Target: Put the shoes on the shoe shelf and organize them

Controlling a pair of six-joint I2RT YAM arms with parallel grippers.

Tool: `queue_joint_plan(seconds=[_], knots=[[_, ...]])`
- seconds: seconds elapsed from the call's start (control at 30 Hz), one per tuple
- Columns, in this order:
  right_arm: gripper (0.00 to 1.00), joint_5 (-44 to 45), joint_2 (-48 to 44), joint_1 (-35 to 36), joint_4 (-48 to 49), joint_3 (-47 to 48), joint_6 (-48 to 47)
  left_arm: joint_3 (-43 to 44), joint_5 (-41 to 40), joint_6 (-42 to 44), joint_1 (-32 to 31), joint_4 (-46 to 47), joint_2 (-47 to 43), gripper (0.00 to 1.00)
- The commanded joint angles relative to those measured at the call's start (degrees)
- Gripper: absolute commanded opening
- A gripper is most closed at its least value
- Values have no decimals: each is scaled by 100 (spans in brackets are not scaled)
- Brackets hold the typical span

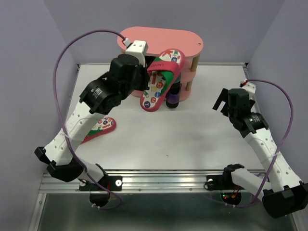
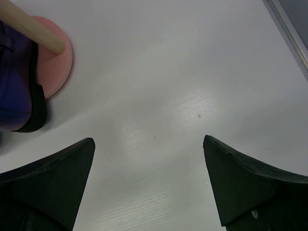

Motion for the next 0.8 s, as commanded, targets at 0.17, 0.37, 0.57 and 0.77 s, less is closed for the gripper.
queue_joint_plan(seconds=[0.17,0.37,0.57,0.77], knots=[[100,141,17,-51,192,326,47,1749,-658,-1,728,951,504,0],[100,80,35,-51,192,300,73,2128,-649,158,1125,1522,962,0],[100,18,26,-51,174,326,73,1662,-623,105,1485,2331,997,0],[100,-8,35,-51,121,344,82,2171,-306,61,1784,2340,1322,0]])
